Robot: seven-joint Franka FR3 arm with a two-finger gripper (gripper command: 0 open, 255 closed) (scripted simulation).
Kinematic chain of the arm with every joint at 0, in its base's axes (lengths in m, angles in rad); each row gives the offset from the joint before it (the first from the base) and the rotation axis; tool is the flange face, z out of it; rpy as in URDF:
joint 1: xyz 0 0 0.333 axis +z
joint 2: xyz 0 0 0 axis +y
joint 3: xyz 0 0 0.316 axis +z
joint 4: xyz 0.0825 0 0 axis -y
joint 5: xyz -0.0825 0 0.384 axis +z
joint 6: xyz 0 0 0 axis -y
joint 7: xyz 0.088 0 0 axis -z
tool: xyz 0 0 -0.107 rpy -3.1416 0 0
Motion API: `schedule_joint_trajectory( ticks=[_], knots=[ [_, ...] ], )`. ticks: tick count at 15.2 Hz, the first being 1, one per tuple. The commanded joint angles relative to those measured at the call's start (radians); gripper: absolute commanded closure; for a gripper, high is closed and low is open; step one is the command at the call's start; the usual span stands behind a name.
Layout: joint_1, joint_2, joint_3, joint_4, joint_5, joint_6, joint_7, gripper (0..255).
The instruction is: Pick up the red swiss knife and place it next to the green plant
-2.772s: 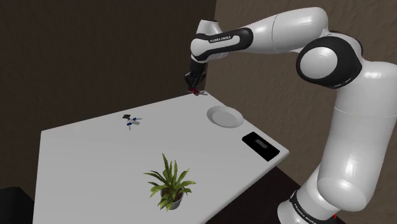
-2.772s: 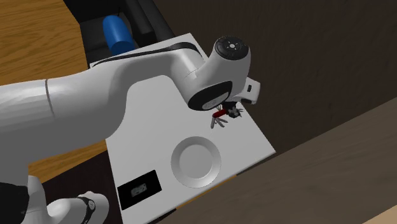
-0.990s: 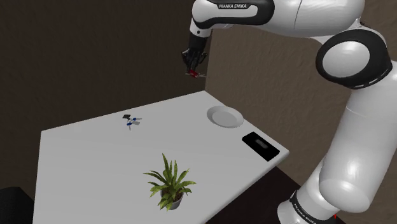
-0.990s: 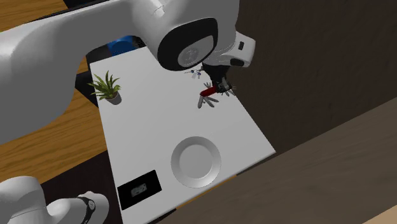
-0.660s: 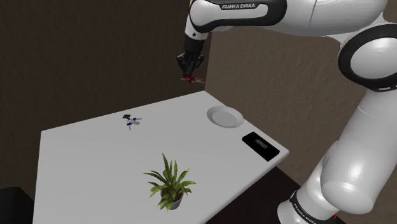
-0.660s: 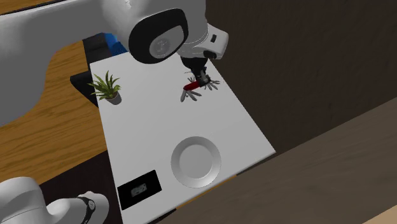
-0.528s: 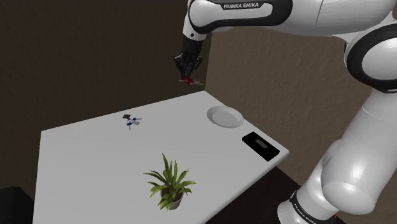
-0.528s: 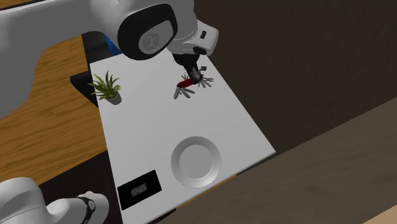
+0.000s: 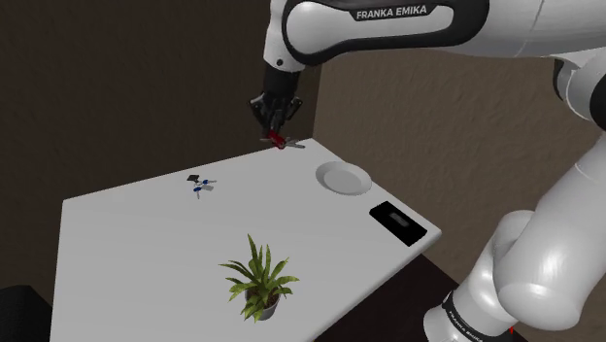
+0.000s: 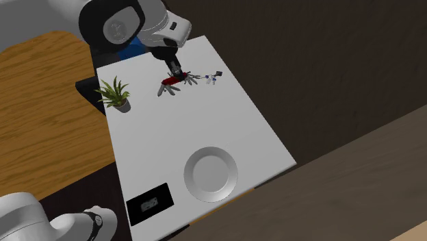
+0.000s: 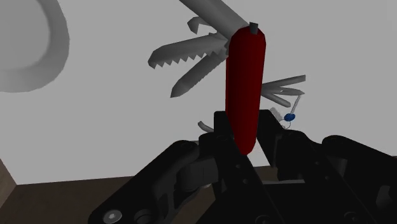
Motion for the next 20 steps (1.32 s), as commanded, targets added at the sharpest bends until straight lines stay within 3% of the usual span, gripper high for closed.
schedule_joint_trajectory(
  ticks=[1, 11, 20],
  knots=[
    [0.022, -0.017, 0.025, -0.022, -0.006, 0.004, 0.05, 255],
    [0.126, -0.053, 0.154, -0.056, -0.031, -0.009, 0.291, 255],
    [0.223, 0.005, 0.279, 0.016, -0.081, -0.046, 0.524, 255]
  ],
)
